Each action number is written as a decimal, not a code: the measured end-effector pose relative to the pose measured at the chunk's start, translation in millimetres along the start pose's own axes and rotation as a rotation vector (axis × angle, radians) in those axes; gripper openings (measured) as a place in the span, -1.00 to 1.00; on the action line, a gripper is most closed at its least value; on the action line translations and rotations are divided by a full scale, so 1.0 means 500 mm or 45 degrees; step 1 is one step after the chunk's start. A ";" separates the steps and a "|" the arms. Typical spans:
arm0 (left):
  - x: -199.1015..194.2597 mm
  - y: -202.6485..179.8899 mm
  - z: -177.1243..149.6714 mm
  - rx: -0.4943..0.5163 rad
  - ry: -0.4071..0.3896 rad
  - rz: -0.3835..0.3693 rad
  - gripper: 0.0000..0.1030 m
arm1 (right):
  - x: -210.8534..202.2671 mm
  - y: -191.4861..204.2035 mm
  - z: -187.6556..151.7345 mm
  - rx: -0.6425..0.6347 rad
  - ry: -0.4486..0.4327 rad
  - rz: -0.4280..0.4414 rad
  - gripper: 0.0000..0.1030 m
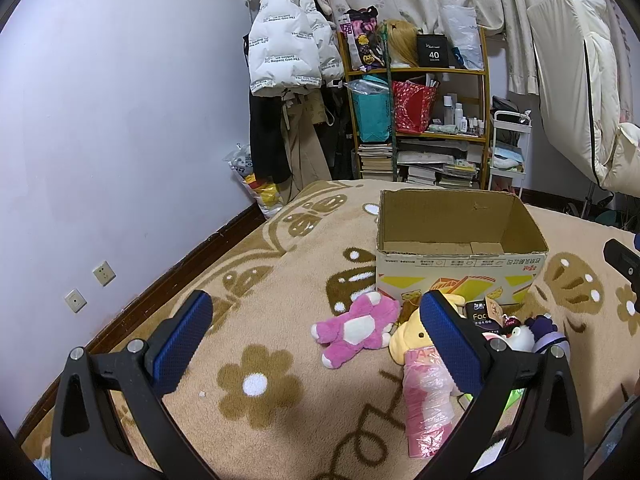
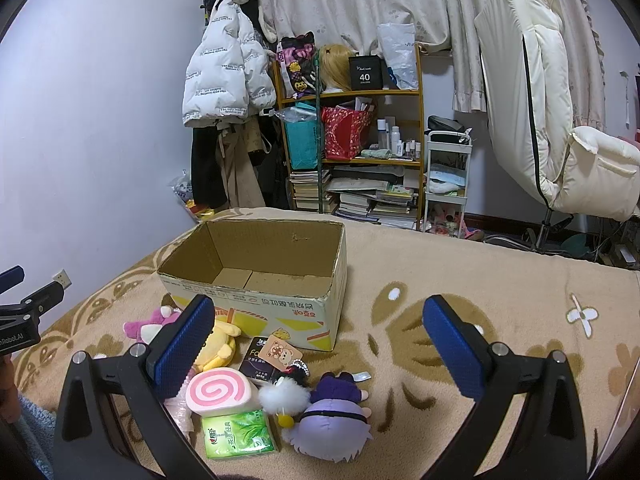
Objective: Organize soft objects
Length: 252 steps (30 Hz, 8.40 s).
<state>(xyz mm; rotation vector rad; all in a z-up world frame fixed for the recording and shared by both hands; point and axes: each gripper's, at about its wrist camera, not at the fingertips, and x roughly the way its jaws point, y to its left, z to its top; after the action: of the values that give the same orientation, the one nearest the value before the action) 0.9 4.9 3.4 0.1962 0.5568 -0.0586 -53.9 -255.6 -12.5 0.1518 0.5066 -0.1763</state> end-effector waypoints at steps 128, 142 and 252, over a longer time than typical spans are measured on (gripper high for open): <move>0.337 -0.133 -0.087 0.043 0.788 -0.258 0.99 | 0.310 -0.102 -0.152 0.262 0.911 -0.099 0.92; 0.355 -0.183 -0.121 0.109 0.850 -0.246 0.99 | 0.325 -0.066 -0.196 0.234 0.988 -0.041 0.63; 0.220 -0.117 0.168 -0.147 -0.257 -0.359 -0.14 | 0.299 -0.010 0.094 0.042 0.055 0.237 0.07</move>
<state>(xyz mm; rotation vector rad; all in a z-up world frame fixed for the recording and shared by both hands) 131.5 -69.4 5.1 -0.0023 0.3818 -0.3163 95.4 -288.5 -46.1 0.2342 0.5295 0.0003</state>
